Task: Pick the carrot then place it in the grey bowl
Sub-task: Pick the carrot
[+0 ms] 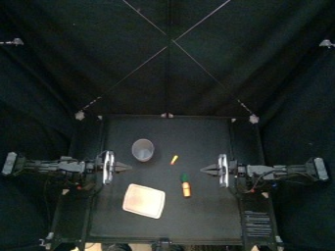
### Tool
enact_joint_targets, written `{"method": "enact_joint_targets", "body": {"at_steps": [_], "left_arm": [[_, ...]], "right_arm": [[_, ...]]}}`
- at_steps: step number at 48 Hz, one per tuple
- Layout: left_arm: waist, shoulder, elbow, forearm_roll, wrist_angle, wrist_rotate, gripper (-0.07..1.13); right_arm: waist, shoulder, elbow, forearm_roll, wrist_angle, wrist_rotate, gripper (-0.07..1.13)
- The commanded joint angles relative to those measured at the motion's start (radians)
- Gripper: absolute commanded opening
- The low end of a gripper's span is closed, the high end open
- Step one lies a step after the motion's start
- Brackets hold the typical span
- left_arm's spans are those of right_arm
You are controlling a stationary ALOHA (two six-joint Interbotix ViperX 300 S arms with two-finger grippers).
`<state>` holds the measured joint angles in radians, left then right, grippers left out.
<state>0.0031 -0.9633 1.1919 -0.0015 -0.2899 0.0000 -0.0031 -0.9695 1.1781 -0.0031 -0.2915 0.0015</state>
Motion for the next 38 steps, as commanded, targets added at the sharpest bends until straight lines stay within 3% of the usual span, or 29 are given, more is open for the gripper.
{"method": "enact_joint_targets", "body": {"at_steps": [1,9,15,23,30,38], "left_arm": [[0.038,0.0,0.018,0.009,-0.003,0.012,-0.02],[0.066,-0.003,0.026,0.012,-0.003,0.014,-0.04],[0.066,-0.005,0.028,0.012,-0.003,0.014,-0.03],[0.066,-0.006,0.028,0.014,0.002,0.014,-0.03],[0.064,-0.006,0.028,0.014,0.005,0.012,-0.03],[0.063,-0.006,0.028,0.014,0.009,0.012,-0.03]], "right_arm": [[0.005,0.026,0.011,0.023,0.0,0.014,-0.01],[0.018,0.075,0.04,0.164,0.038,0.129,0.05],[0.077,0.135,0.038,0.241,0.104,0.259,0.04],[0.181,0.244,0.017,0.25,0.129,0.416,0.05],[0.198,0.356,-0.012,0.247,0.133,0.508,0.08],[0.19,0.48,-0.043,0.249,0.149,0.545,0.29]]}}
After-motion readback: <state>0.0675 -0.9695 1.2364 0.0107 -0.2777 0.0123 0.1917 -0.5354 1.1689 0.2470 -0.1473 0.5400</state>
